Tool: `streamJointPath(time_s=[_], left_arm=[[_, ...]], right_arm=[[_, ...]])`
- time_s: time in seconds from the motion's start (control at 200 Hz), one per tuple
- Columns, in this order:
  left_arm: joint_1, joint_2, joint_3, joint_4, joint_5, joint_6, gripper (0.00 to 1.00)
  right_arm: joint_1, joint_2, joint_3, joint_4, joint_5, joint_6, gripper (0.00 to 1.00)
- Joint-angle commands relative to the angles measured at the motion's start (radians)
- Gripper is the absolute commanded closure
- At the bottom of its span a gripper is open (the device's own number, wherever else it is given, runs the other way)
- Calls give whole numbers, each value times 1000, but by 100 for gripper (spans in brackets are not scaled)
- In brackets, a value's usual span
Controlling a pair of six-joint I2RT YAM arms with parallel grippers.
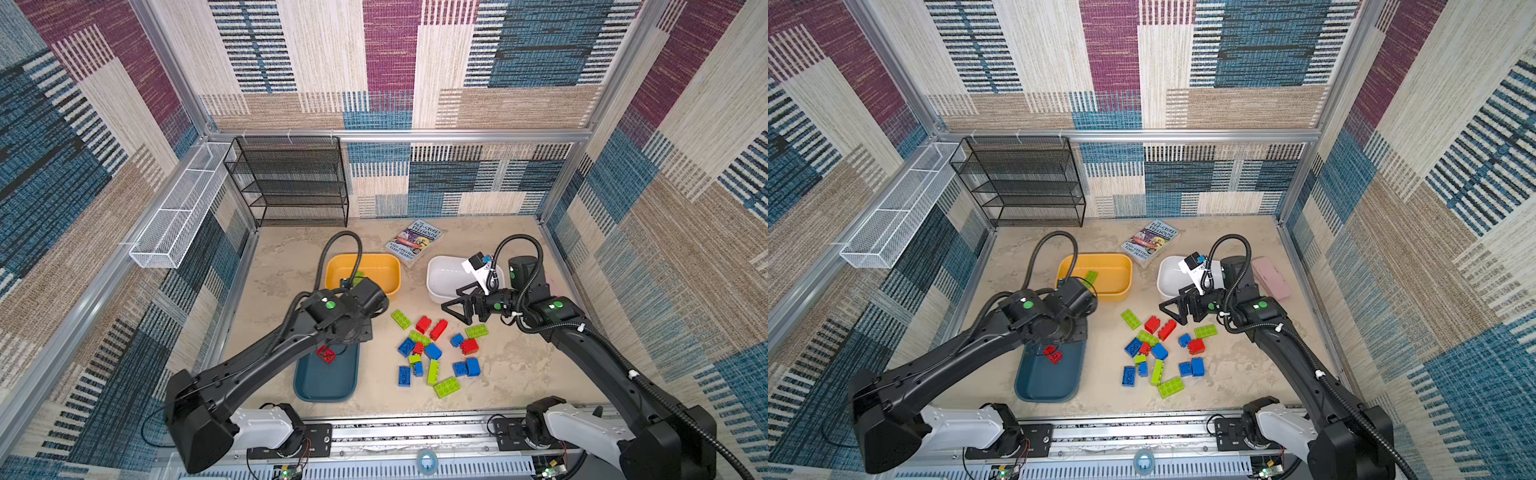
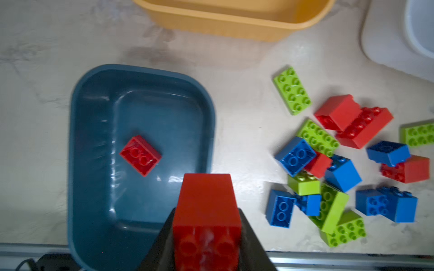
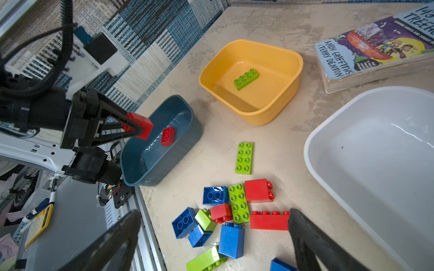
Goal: Sort the legos into containers by color
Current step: Place the lego in the container, then pick up the lego from the center of the table.
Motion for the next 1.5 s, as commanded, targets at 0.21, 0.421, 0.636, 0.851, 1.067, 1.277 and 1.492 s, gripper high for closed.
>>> streamJointPath(time_s=[0.21,0.421,0.636,0.851,1.067,1.277,1.492], left_arm=[[218,34,-220,261,118,132,71],[242,122,-250,321,134,148,63],[242,76,-227,230,139,165,38],[187,-69,-146,118,196,117,28],[-13,56,55,114,175,37,24],[-104,318,210,222,101,-11,25],[-103,550,270,357,90,-101,26]], right_arm=[[25,15,18,29,-1,14,1],[32,15,21,25,10,17,1],[34,18,25,28,12,18,1],[33,32,29,36,15,13,1],[33,46,54,21,63,2,1],[33,32,66,-2,167,-11,1],[34,4,50,-10,200,-20,1]])
